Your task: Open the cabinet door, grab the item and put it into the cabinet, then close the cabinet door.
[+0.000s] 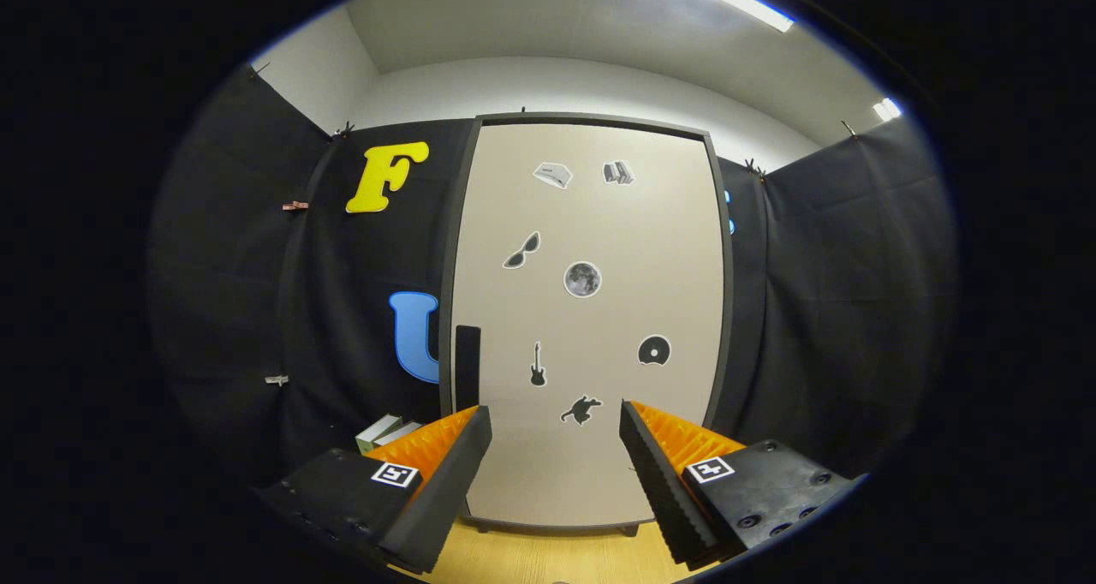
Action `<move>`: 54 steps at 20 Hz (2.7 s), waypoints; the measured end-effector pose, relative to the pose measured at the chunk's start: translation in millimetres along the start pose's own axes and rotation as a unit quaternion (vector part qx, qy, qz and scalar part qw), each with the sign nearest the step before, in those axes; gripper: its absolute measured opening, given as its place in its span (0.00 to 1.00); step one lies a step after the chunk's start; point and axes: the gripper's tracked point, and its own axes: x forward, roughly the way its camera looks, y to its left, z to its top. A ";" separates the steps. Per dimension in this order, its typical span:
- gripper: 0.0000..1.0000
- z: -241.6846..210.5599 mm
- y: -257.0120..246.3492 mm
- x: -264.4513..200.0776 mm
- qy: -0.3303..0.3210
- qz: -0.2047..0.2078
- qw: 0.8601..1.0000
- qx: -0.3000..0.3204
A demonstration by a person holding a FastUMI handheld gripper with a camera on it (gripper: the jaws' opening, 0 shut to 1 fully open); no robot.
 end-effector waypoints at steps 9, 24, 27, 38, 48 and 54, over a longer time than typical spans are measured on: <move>0.97 0.7 48.6 29.6 -0.013 0.036 0.999 0.004; 0.96 -35.3 98.9 121.6 0.008 0.043 0.999 0.008; 0.92 -42.6 97.0 139.0 0.011 0.030 0.999 0.012; 0.52 -65.7 100.1 173.2 0.032 0.000 0.999 0.019; 0.16 -64.8 96.3 171.6 0.047 -0.001 0.999 0.009; 0.16 -62.6 97.2 152.7 0.056 0.013 0.998 0.015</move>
